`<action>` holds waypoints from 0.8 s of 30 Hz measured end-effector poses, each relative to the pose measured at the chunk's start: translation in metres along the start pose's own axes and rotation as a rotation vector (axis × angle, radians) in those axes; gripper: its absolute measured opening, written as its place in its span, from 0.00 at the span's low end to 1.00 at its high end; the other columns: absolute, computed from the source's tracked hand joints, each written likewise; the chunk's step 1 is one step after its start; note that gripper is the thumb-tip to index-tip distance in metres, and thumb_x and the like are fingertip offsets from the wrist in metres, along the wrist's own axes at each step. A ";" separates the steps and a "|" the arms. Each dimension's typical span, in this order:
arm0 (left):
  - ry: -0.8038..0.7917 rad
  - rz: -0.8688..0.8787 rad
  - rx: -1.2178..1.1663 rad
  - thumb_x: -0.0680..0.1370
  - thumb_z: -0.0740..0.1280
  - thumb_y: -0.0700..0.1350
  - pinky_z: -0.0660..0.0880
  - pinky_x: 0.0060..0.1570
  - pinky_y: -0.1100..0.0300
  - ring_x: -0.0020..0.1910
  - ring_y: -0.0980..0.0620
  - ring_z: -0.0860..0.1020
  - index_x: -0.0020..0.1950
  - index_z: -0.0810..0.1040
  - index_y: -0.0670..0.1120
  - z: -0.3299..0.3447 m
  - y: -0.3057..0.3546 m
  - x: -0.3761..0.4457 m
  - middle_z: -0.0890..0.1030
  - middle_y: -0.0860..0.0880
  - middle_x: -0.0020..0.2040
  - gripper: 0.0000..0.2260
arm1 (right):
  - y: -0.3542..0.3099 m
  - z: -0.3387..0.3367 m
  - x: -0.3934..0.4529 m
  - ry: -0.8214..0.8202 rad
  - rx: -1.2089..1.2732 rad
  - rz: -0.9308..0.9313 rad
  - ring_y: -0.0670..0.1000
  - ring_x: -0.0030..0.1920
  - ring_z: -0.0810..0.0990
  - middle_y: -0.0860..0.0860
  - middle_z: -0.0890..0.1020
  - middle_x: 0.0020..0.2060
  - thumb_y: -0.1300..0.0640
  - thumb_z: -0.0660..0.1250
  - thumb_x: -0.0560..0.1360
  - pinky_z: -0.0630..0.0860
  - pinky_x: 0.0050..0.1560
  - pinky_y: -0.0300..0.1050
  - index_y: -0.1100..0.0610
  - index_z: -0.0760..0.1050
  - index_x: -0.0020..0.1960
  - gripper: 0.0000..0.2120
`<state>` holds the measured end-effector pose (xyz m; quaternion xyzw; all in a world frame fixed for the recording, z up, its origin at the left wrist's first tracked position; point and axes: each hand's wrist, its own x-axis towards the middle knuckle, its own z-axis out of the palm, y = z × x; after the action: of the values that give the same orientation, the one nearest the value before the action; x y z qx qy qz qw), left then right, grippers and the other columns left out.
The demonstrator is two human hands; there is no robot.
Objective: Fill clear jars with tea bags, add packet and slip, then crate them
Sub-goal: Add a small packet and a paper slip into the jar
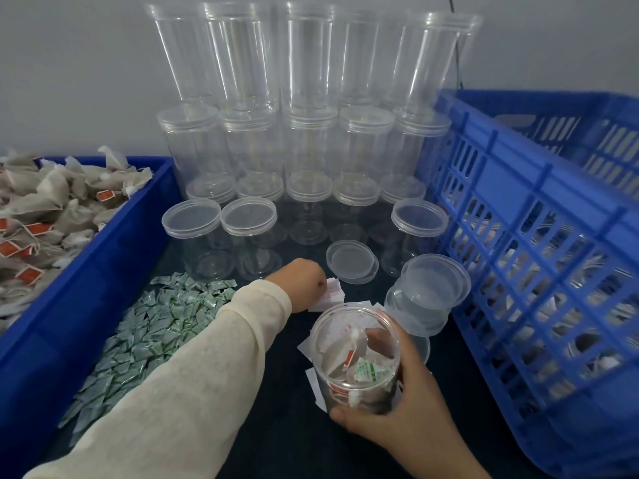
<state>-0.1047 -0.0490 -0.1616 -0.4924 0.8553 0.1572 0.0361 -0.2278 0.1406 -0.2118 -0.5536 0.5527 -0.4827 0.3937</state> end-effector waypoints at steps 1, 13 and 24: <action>0.019 0.005 0.009 0.81 0.57 0.40 0.74 0.54 0.54 0.53 0.43 0.77 0.51 0.80 0.38 0.000 0.000 0.000 0.78 0.41 0.54 0.12 | 0.000 0.000 0.000 -0.001 0.009 0.002 0.36 0.65 0.71 0.33 0.71 0.65 0.47 0.84 0.53 0.77 0.58 0.39 0.27 0.57 0.70 0.55; 0.625 0.170 -0.011 0.78 0.68 0.47 0.75 0.47 0.54 0.42 0.48 0.77 0.49 0.82 0.42 -0.052 0.013 -0.068 0.81 0.46 0.45 0.09 | -0.011 -0.001 0.002 0.046 0.046 -0.048 0.31 0.63 0.70 0.29 0.72 0.60 0.48 0.82 0.53 0.71 0.51 0.23 0.23 0.60 0.63 0.49; 0.648 0.465 0.169 0.66 0.64 0.34 0.76 0.24 0.58 0.34 0.47 0.81 0.36 0.82 0.40 -0.022 0.050 -0.182 0.82 0.45 0.37 0.07 | -0.040 0.018 0.008 -0.143 0.235 -0.192 0.45 0.49 0.83 0.49 0.82 0.51 0.74 0.75 0.65 0.80 0.41 0.40 0.35 0.75 0.56 0.36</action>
<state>-0.0523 0.1195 -0.0900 -0.3051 0.9208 -0.0730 -0.2317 -0.2014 0.1337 -0.1759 -0.5869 0.4074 -0.5389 0.4462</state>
